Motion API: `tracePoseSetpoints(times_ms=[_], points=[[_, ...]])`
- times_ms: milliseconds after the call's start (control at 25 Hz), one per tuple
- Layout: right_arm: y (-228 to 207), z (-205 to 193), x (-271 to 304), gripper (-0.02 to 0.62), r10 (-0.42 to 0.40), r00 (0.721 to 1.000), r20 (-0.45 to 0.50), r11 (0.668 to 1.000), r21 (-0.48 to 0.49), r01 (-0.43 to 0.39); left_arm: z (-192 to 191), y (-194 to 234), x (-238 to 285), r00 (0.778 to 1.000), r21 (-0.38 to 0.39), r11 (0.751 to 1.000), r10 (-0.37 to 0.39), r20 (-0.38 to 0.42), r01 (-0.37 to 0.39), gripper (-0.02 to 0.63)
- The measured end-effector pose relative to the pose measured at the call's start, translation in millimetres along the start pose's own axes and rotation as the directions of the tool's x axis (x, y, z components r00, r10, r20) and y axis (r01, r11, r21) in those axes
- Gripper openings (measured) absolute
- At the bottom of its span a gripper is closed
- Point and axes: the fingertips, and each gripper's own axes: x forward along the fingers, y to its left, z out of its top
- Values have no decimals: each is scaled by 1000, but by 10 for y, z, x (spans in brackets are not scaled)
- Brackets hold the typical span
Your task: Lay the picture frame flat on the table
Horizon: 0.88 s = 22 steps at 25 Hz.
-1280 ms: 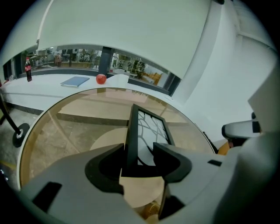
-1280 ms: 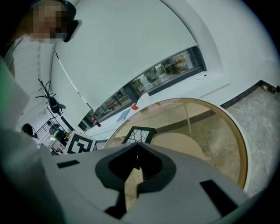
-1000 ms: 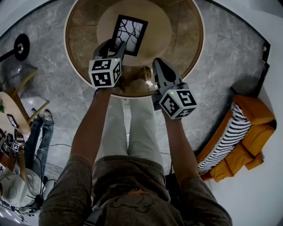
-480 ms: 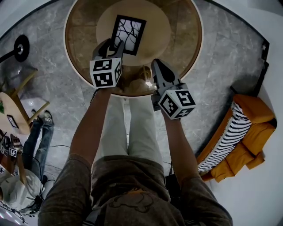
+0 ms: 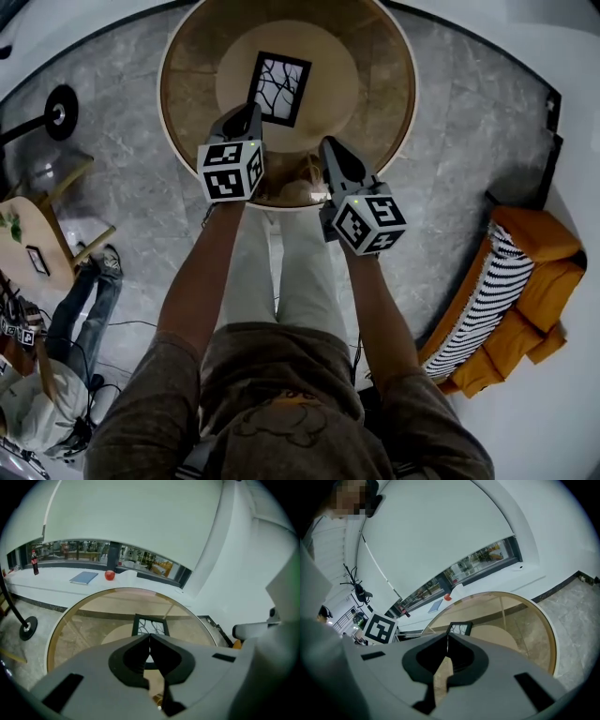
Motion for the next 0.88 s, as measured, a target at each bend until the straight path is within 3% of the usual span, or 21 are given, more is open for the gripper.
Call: tracePoseSetpoints(times_ms=[440, 880], points=[[621, 503, -477, 20, -13, 1000, 24, 1000, -26, 14, 529, -383, -1055, 999, -36, 999, -31, 18, 32, 17], [1349, 1096, -1216, 20, 37, 997, 66, 996, -83, -31, 1193, -934, -2252, 985, 67, 987, -150, 84, 145, 17]])
